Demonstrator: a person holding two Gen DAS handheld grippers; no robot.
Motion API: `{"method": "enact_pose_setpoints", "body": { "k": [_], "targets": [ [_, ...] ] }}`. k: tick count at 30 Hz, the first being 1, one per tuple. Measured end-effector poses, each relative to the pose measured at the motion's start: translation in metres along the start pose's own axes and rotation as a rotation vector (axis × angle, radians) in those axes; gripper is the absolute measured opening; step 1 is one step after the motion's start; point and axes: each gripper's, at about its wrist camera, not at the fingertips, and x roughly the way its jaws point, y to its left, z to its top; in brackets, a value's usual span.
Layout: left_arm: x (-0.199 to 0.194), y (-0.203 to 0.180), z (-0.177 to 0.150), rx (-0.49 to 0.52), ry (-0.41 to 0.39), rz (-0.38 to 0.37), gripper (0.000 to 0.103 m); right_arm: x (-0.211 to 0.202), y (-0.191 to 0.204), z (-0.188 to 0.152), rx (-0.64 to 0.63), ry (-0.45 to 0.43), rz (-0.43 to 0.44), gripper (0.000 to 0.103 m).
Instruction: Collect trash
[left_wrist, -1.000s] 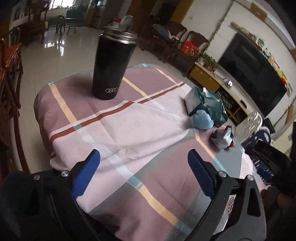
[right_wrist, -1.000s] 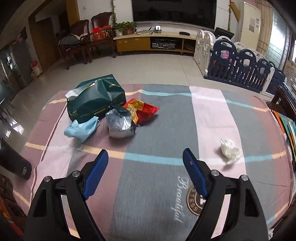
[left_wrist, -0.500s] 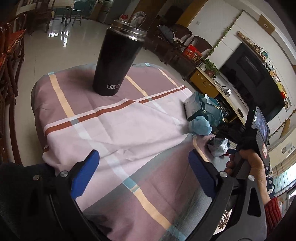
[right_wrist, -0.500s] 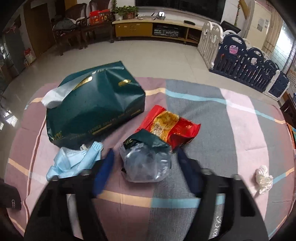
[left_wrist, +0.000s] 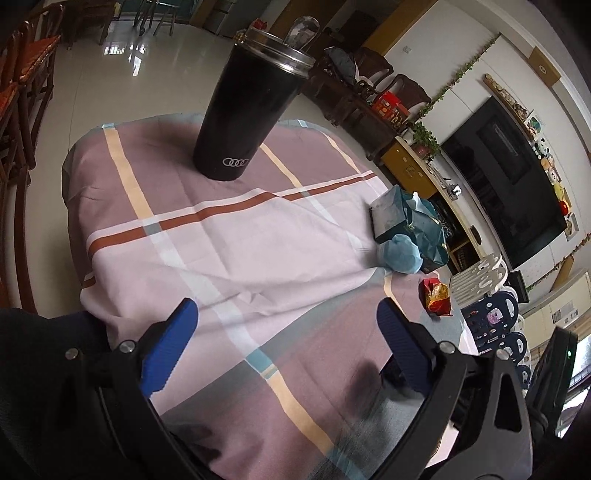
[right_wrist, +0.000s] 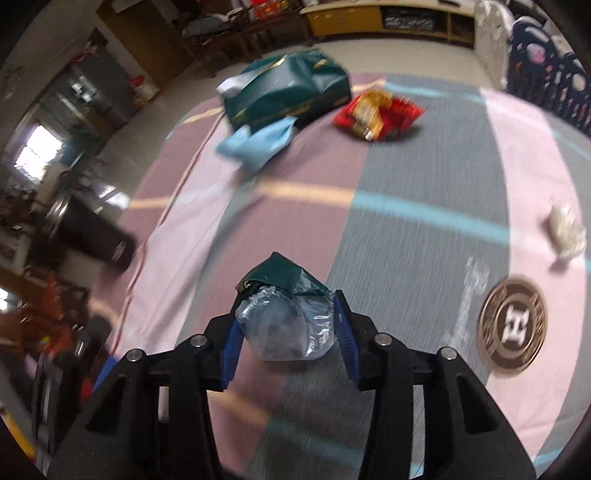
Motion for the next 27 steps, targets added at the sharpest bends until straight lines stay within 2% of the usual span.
{"method": "enact_pose_setpoints", "body": {
  "k": [2,3,4,9,13,15,17,19,22,25,27],
  "targets": [
    [0.0,0.002,0.001,-0.01,0.007,-0.006,0.097,-0.011,-0.003,-0.006,0.016,-0.011,0.017,0.064],
    [0.001,0.003,0.001,-0.018,0.01,-0.008,0.097,-0.017,-0.005,-0.007,0.032,-0.032,0.016,0.076],
    [0.002,0.004,0.001,-0.023,0.013,-0.008,0.097,-0.025,-0.009,-0.002,0.056,-0.07,0.013,0.082],
    [0.003,0.0,0.0,-0.003,0.019,-0.004,0.097,-0.036,-0.022,0.037,0.118,-0.179,-0.094,0.082],
    [0.004,0.0,-0.001,0.0,0.027,-0.008,0.097,-0.013,-0.015,0.084,0.008,-0.225,-0.282,0.082],
    [0.005,0.001,-0.001,-0.01,0.033,-0.008,0.097,0.014,-0.008,0.109,-0.081,-0.2,-0.415,0.082],
    [0.007,0.002,0.0,-0.019,0.035,-0.005,0.098,0.04,-0.013,0.132,-0.083,-0.168,-0.509,0.082],
    [0.008,0.001,0.001,-0.018,0.039,-0.002,0.098,0.053,-0.024,0.149,-0.031,-0.166,-0.529,0.082],
    [0.01,-0.002,0.0,-0.003,0.037,0.002,0.098,0.069,-0.049,0.169,0.109,-0.189,-0.498,0.087],
    [0.011,-0.008,-0.002,0.028,0.031,0.011,0.098,0.085,-0.072,0.177,0.203,-0.179,-0.512,0.087],
    [0.013,-0.015,-0.004,0.069,0.042,0.01,0.098,0.094,-0.082,0.176,0.242,-0.156,-0.472,0.086]
  ]
}}
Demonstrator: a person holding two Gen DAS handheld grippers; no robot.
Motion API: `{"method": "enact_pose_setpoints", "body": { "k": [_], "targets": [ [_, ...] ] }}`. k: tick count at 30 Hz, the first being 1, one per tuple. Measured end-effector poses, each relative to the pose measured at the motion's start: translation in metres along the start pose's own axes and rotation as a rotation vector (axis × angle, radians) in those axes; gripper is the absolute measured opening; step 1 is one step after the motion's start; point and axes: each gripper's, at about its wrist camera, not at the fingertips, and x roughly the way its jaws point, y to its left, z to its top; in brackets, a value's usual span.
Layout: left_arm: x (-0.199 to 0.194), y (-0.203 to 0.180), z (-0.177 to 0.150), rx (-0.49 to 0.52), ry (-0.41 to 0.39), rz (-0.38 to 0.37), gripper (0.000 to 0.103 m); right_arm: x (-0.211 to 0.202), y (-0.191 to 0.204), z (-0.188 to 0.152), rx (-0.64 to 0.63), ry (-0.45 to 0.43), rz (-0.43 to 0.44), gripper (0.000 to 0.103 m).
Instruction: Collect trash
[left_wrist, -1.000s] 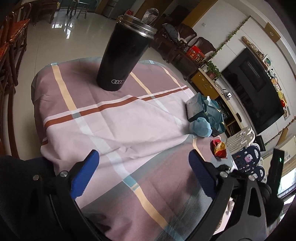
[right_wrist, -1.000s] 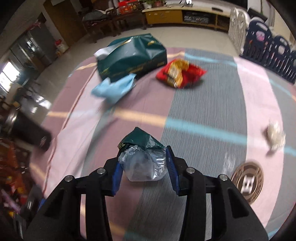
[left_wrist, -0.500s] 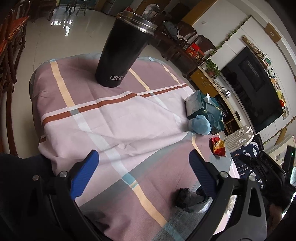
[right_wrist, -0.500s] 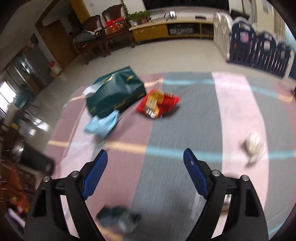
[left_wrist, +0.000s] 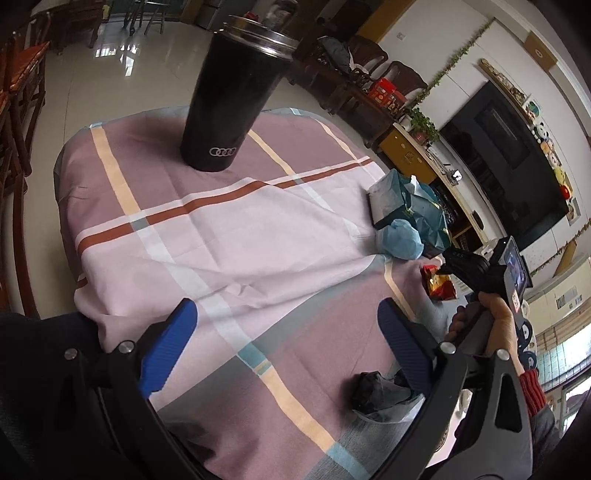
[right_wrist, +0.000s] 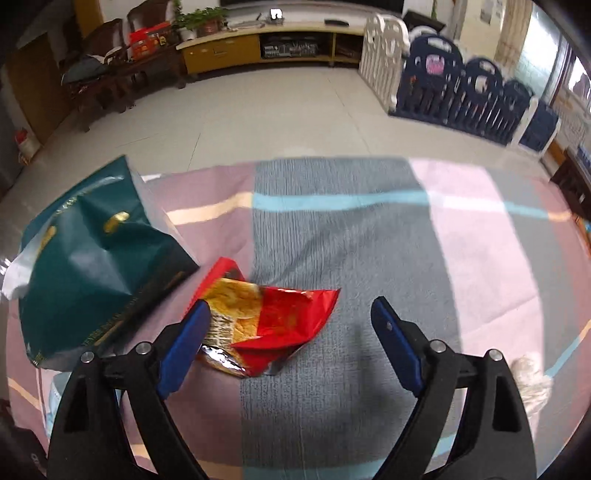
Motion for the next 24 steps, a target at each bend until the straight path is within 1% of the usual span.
{"method": "enact_pose_setpoints", "body": {
  "k": [2,3,4,5,7,9,11,13,15,17,18,19,20,21,23,24],
  "targets": [
    [0.002,-0.01,-0.003,0.059,0.016,-0.014,0.098,0.007,-0.002,-0.004,0.002,0.034,0.045,0.062],
    [0.003,-0.016,-0.005,0.091,0.024,-0.033,0.098,0.003,-0.001,-0.007,-0.028,0.013,0.036,0.046],
    [0.003,-0.021,-0.007,0.117,0.027,-0.054,0.098,0.0,0.0,-0.01,-0.059,0.019,0.06,0.034],
    [0.003,-0.025,-0.009,0.14,0.031,-0.075,0.098,-0.003,0.0,-0.014,-0.084,0.028,0.096,0.034],
    [0.005,-0.033,-0.014,0.182,0.05,-0.116,0.098,-0.019,-0.009,-0.022,-0.109,0.006,0.132,0.032],
    [0.01,-0.041,-0.02,0.224,0.083,-0.156,0.098,-0.04,-0.024,-0.032,-0.133,-0.036,0.127,0.032],
    [0.014,-0.051,-0.026,0.267,0.094,-0.182,0.099,-0.066,-0.049,-0.044,-0.142,-0.073,0.108,0.032],
    [0.023,-0.071,-0.038,0.383,0.132,-0.178,0.099,-0.088,-0.077,-0.056,-0.12,-0.086,0.119,0.032],
    [0.03,-0.089,-0.053,0.508,0.159,-0.165,0.099,-0.113,-0.109,-0.073,-0.08,-0.083,0.153,0.032],
    [0.033,-0.105,-0.069,0.636,0.144,-0.12,0.099,-0.134,-0.136,-0.092,-0.043,-0.074,0.173,0.032],
    [0.033,-0.11,-0.074,0.682,0.141,-0.102,0.099,-0.144,-0.149,-0.104,-0.024,-0.07,0.177,0.032],
    [0.033,-0.113,-0.077,0.706,0.147,-0.105,0.099,-0.154,-0.159,-0.118,-0.002,-0.067,0.183,0.032],
    [0.033,-0.114,-0.08,0.717,0.162,-0.128,0.093,-0.163,-0.167,-0.132,0.017,-0.063,0.195,0.032],
    [0.034,-0.113,-0.079,0.712,0.177,-0.146,0.078,-0.171,-0.174,-0.148,0.039,-0.054,0.211,0.032],
    [0.039,-0.108,-0.077,0.678,0.217,-0.161,0.066,-0.183,-0.187,-0.178,0.076,-0.039,0.228,0.032],
    [0.04,-0.105,-0.075,0.663,0.224,-0.169,0.064,-0.186,-0.192,-0.192,0.088,-0.031,0.228,0.032]
  ]
}}
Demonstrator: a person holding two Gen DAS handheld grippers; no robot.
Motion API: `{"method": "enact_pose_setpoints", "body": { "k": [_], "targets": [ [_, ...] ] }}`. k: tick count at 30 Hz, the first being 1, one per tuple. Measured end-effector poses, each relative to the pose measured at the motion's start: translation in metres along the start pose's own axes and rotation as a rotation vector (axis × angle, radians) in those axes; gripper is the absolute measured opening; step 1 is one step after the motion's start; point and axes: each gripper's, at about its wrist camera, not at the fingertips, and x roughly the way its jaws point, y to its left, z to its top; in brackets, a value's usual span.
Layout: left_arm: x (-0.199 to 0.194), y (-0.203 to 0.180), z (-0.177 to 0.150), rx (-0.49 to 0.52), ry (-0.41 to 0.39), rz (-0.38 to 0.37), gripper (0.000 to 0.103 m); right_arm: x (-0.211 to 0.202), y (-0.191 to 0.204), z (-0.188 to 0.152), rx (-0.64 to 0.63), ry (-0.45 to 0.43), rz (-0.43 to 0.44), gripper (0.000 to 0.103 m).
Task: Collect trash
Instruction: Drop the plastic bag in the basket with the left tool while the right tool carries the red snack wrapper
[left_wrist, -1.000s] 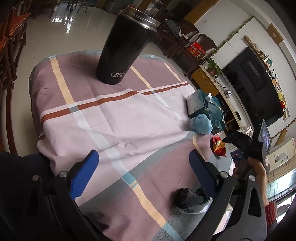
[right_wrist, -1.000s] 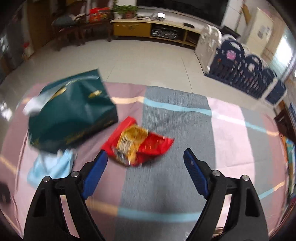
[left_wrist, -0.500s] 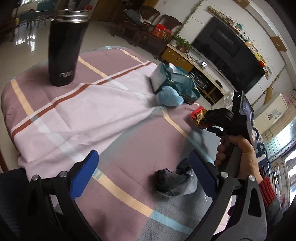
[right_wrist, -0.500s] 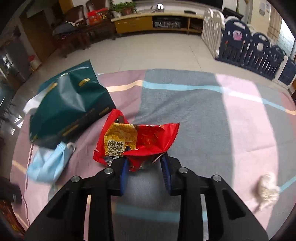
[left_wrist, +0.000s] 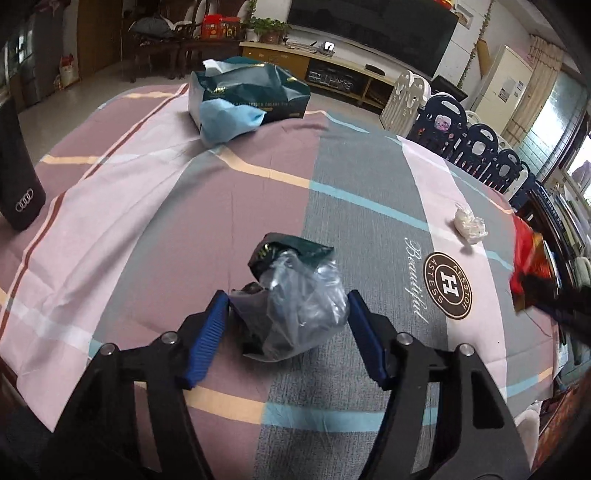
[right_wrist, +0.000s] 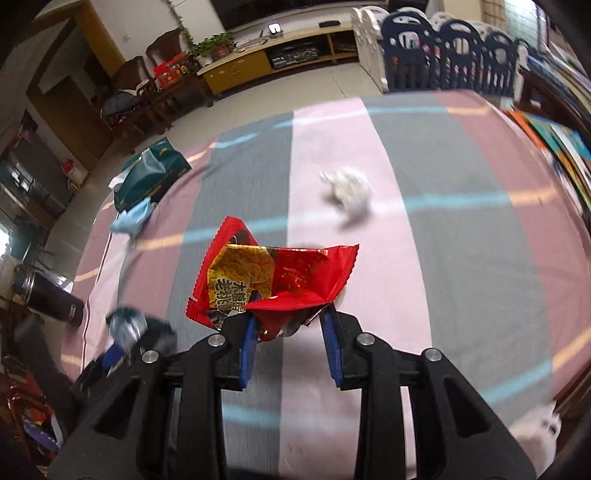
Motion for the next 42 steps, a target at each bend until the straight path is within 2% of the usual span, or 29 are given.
{"method": "enact_pose_setpoints", "body": {
  "k": [3,7,12,15,19,25,28,31,32,34,35,36,37,42],
  "targets": [
    [-0.003,0.003,-0.002,-0.007,-0.013,-0.004,0.056,-0.009,-0.011,-0.034,0.03,0.019,-0.007,0.032],
    [-0.015,0.011,-0.002,-0.056,-0.065,-0.022,0.054,-0.018,-0.016,-0.059,0.062,0.028,-0.015,0.032],
    [-0.039,0.016,-0.006,-0.077,-0.142,-0.08,0.054,-0.05,-0.014,-0.069,0.032,-0.038,-0.036,0.032],
    [-0.055,0.015,-0.01,-0.102,-0.141,-0.122,0.054,-0.079,-0.022,-0.074,0.017,-0.09,-0.053,0.032],
    [-0.085,-0.01,-0.027,-0.063,-0.113,-0.218,0.054,-0.117,-0.041,-0.087,0.007,-0.139,-0.11,0.032],
    [-0.128,-0.064,-0.044,0.061,-0.072,-0.404,0.054,-0.155,-0.082,-0.121,-0.003,-0.127,-0.203,0.032],
    [-0.144,-0.089,-0.053,0.107,-0.024,-0.512,0.054,-0.164,-0.104,-0.141,-0.009,-0.068,-0.238,0.032],
    [-0.159,-0.114,-0.067,0.176,-0.014,-0.547,0.054,-0.157,-0.124,-0.167,-0.017,0.035,-0.289,0.034],
    [-0.164,-0.122,-0.072,0.201,-0.013,-0.552,0.054,-0.153,-0.129,-0.174,-0.023,0.076,-0.299,0.035],
    [-0.172,-0.139,-0.083,0.25,0.0,-0.566,0.054,-0.145,-0.137,-0.184,-0.049,0.152,-0.341,0.052],
    [-0.174,-0.145,-0.087,0.268,0.007,-0.572,0.054,-0.146,-0.14,-0.185,-0.053,0.149,-0.372,0.058],
    [-0.177,-0.153,-0.093,0.294,0.015,-0.577,0.054,-0.152,-0.143,-0.185,-0.046,0.127,-0.398,0.07],
    [-0.179,-0.159,-0.098,0.317,0.02,-0.58,0.054,-0.161,-0.149,-0.182,-0.021,0.091,-0.406,0.077],
    [-0.186,-0.187,-0.119,0.421,0.043,-0.593,0.054,-0.209,-0.183,-0.166,0.189,-0.073,-0.326,0.083]
  ]
}}
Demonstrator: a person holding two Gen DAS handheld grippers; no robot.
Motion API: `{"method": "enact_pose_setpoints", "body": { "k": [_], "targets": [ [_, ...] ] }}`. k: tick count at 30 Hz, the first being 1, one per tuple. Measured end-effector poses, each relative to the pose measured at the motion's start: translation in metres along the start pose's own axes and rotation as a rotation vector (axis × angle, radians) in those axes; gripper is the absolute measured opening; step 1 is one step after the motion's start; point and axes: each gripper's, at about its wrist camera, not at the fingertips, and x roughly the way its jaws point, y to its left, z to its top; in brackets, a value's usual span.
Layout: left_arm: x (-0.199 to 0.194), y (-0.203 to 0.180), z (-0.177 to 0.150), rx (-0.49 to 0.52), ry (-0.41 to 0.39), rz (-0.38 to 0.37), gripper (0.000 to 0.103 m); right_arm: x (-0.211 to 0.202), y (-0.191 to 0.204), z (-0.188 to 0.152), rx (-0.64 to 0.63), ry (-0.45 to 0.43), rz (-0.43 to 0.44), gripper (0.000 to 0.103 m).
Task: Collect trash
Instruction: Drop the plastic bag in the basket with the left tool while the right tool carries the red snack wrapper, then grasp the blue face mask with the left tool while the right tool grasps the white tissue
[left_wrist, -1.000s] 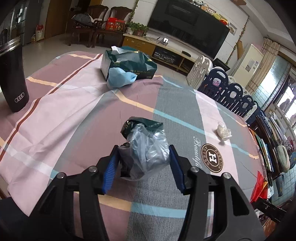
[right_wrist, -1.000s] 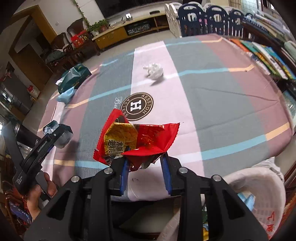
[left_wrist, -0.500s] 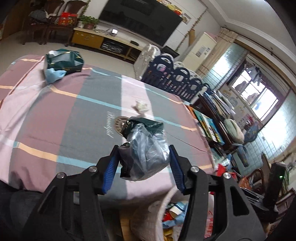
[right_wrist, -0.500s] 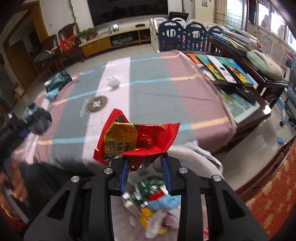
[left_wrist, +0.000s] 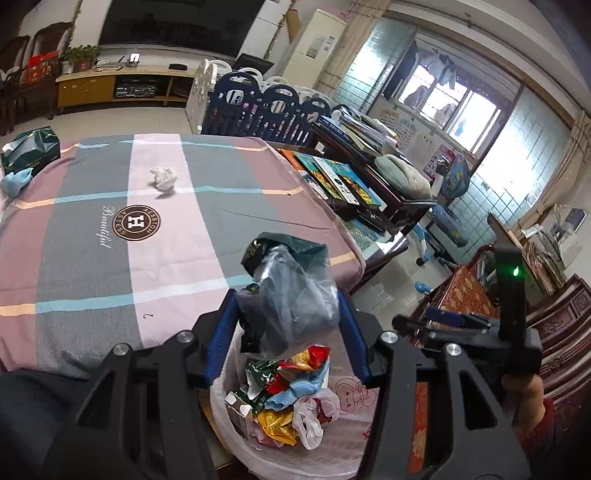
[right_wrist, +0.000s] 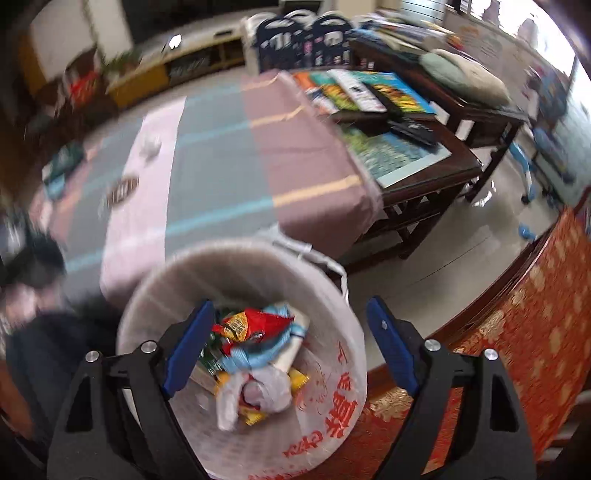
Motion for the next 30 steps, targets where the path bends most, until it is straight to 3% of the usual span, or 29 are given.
{"method": "enact_pose_setpoints", "body": {
  "k": [4,7,10,13,17,20,26,30],
  "targets": [
    [0.013,-0.02,-0.01,0.074,0.049,-0.008,0.054,-0.014,-0.028,0.008,0.179,-0.066,0.089,0.084],
    [0.025,-0.038,-0.023,0.163,0.113,-0.024,0.057,-0.016,-0.037,0.009,0.243,-0.074,0.112,0.084],
    [0.039,-0.054,-0.034,0.255,0.173,-0.015,0.067,-0.011,-0.037,0.008,0.258,-0.055,0.12,0.084],
    [0.042,-0.062,-0.042,0.313,0.177,0.022,0.079,-0.007,-0.032,0.006,0.252,-0.046,0.13,0.084],
    [0.037,-0.051,-0.038,0.294,0.142,0.09,0.085,-0.002,-0.024,0.004,0.235,-0.035,0.134,0.084],
    [0.032,-0.013,-0.022,0.198,0.086,0.224,0.085,0.005,-0.017,0.005,0.225,-0.023,0.133,0.084],
    [0.011,0.133,0.01,-0.266,0.039,0.381,0.083,0.028,0.011,0.014,0.181,0.017,0.142,0.084],
    [-0.012,0.221,0.017,-0.486,-0.005,0.486,0.083,0.052,0.041,0.021,0.139,0.06,0.166,0.084]
  ]
}}
